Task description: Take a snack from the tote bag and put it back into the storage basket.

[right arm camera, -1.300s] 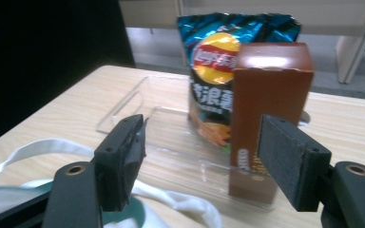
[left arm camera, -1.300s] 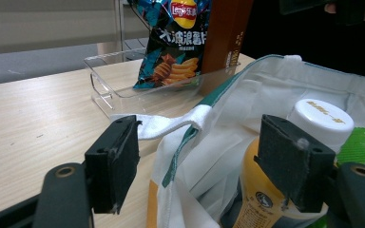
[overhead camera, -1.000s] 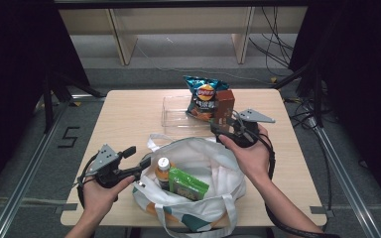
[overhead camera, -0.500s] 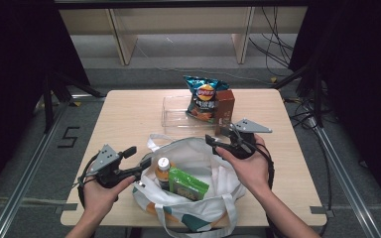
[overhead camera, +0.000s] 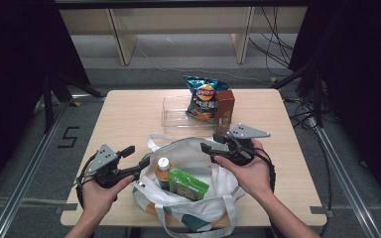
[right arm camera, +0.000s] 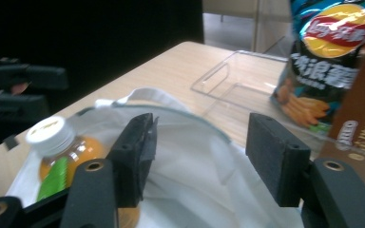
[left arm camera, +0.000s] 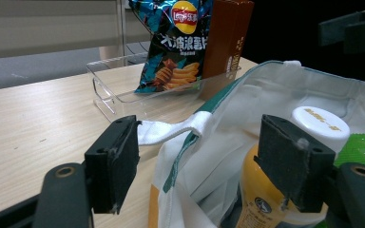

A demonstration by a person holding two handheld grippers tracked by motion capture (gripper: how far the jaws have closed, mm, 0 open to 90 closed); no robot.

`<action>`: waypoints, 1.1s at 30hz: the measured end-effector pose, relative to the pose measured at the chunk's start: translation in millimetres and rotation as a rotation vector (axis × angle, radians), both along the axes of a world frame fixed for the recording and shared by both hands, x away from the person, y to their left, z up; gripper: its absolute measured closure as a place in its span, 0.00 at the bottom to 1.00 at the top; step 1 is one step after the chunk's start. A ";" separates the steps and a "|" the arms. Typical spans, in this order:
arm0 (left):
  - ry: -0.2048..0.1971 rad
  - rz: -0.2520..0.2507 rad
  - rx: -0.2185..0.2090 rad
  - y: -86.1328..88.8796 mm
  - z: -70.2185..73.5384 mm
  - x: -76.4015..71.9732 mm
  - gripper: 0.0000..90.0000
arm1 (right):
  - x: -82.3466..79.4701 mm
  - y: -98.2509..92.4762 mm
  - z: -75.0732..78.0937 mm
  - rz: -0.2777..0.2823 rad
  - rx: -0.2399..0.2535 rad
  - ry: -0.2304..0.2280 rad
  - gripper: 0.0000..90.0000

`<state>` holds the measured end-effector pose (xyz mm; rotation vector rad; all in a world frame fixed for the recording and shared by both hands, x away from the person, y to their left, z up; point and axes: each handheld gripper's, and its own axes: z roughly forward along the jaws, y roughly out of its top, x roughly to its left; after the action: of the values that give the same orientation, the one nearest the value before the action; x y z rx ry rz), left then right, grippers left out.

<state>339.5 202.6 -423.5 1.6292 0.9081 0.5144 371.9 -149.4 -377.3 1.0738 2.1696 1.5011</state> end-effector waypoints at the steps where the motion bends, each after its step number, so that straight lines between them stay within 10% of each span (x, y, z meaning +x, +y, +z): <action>1: 0.004 0.007 0.008 0.0 0.3 -0.5 0.33 | 0.2 -0.9 -1.1 0.026 -0.007 -0.024 0.50; 33: 0.003 0.003 0.017 -2.4 2.0 -2.8 0.33 | -39.1 11.7 -21.5 0.307 -0.034 0.087 0.56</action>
<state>336.7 200.2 -421.4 1.6441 0.9103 0.5232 332.9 -137.7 -398.7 0.8382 2.5031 1.5586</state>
